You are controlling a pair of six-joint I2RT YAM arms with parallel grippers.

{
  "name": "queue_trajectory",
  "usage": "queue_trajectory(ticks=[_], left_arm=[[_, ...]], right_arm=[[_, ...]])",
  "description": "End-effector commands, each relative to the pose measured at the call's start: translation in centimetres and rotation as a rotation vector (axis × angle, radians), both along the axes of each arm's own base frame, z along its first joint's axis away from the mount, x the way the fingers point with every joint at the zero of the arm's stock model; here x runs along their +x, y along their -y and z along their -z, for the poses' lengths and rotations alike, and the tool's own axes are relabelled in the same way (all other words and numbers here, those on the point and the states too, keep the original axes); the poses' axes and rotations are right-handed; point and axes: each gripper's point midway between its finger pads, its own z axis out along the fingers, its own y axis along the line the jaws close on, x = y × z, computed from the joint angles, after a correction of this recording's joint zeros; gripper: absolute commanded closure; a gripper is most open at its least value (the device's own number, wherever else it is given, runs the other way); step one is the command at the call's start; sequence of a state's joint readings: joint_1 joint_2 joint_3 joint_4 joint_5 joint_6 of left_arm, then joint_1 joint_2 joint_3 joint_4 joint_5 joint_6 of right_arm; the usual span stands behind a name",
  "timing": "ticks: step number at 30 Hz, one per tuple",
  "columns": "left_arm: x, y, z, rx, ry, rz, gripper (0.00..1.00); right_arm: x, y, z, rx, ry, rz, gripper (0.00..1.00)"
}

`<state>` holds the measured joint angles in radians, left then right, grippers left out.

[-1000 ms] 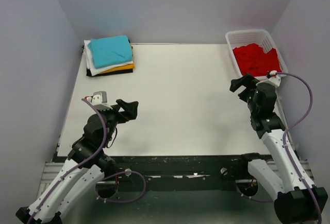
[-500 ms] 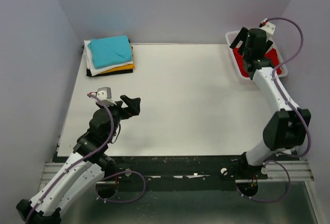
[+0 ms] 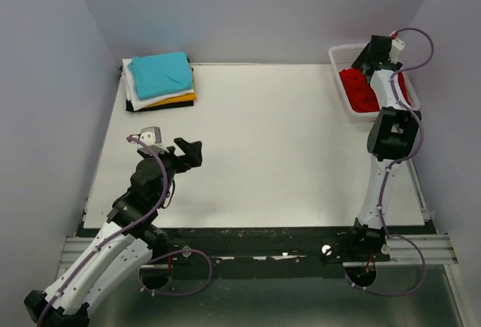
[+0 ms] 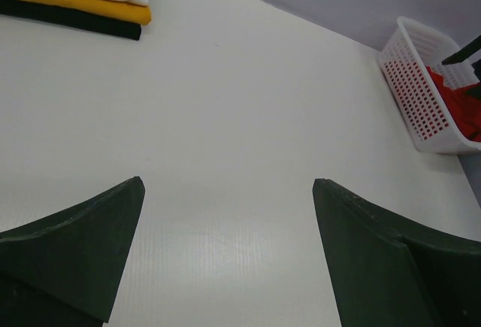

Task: Fold and stack the t-shirts
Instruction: Grab crumpled tshirt from bin with the right arm

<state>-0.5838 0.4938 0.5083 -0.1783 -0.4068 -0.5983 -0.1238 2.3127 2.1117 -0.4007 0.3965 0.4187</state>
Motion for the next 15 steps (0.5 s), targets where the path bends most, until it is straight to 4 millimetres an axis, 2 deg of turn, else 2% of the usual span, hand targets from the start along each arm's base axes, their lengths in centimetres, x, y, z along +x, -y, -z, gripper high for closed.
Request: queue_trajectory(ticks=[1,4,7,8,9,10,12,14,15], left_arm=[[0.3,-0.5,0.3,0.015,0.013,-0.025,0.01],[0.3,-0.5,0.5,0.025,-0.002,-0.028,0.01],[0.4,-0.6,0.5,0.025,-0.001,-0.034,0.01],[0.4,-0.7,0.6,0.026,0.000,-0.035,0.01],[0.4,-0.7,0.6,0.026,0.000,-0.035,0.01],[0.4,-0.7,0.6,0.027,0.000,-0.035,0.01],[0.3,-0.7,0.6,0.027,-0.002,-0.035,0.01],[0.3,-0.7,0.6,0.026,0.001,-0.034,0.01],[0.4,-0.7,0.6,0.025,0.003,-0.034,0.01]], right_arm=[[0.8,0.9,4.7,0.038,-0.077,0.008,0.00],[0.8,2.0,7.6,0.031,-0.103,0.054,0.00],[0.7,2.2,10.3,0.059,-0.129,0.064,0.01],[0.8,2.0,11.0,0.071,-0.134,0.056,0.04],[0.9,2.1,11.5,0.078,-0.132,0.055,0.11],[1.0,2.0,12.1,0.085,-0.137,0.050,0.34],[1.5,2.0,11.7,0.085,-0.113,0.044,0.68],[2.7,1.9,9.4,0.078,-0.054,0.020,0.97],[3.3,1.9,7.3,0.076,-0.012,0.015,0.99]])
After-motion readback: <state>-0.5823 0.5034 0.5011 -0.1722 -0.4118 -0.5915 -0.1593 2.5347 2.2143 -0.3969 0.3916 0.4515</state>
